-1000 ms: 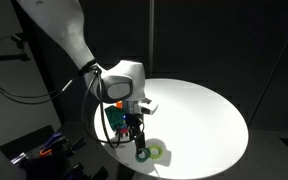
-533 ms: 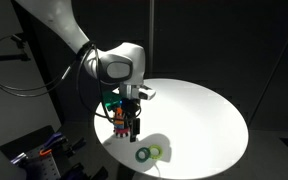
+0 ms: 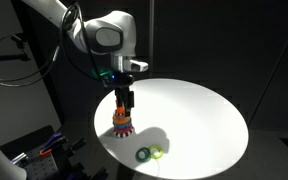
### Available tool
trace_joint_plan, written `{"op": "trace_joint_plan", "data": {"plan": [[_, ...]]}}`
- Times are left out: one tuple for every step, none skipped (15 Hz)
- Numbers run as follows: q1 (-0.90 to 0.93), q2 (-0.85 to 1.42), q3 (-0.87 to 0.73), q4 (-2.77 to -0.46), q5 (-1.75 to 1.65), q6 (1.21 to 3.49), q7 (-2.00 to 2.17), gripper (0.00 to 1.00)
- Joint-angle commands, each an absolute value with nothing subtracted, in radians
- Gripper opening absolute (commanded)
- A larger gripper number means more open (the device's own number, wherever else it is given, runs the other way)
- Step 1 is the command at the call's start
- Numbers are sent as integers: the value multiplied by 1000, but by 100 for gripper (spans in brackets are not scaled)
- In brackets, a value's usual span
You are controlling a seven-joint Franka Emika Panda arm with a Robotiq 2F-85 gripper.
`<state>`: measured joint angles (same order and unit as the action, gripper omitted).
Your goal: Take the dark green ring off the stack and place it on the table
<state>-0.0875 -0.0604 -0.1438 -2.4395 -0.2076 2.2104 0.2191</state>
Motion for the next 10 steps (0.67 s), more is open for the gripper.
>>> {"op": "trace_joint_plan", "data": {"plan": [[-74,-169,-99,-2439,-146,2142,165,100],[-67,-195,-88,-2436,-126,2128,148,100],[-60,-217,-79,-2431,-106,2112,130,100],[-53,-243,-68,-2427,-95,2101,121,100],[-47,-265,-59,-2421,-82,2089,111,100],[-40,-288,-51,-2412,-69,2077,102,100],[-34,-308,-46,-2404,-54,2067,91,100],[-27,-330,-41,-2394,-41,2051,80,100],[-23,-346,-35,-2384,-33,2041,76,100],[-19,-363,-30,-2370,-28,2022,77,100]]}}
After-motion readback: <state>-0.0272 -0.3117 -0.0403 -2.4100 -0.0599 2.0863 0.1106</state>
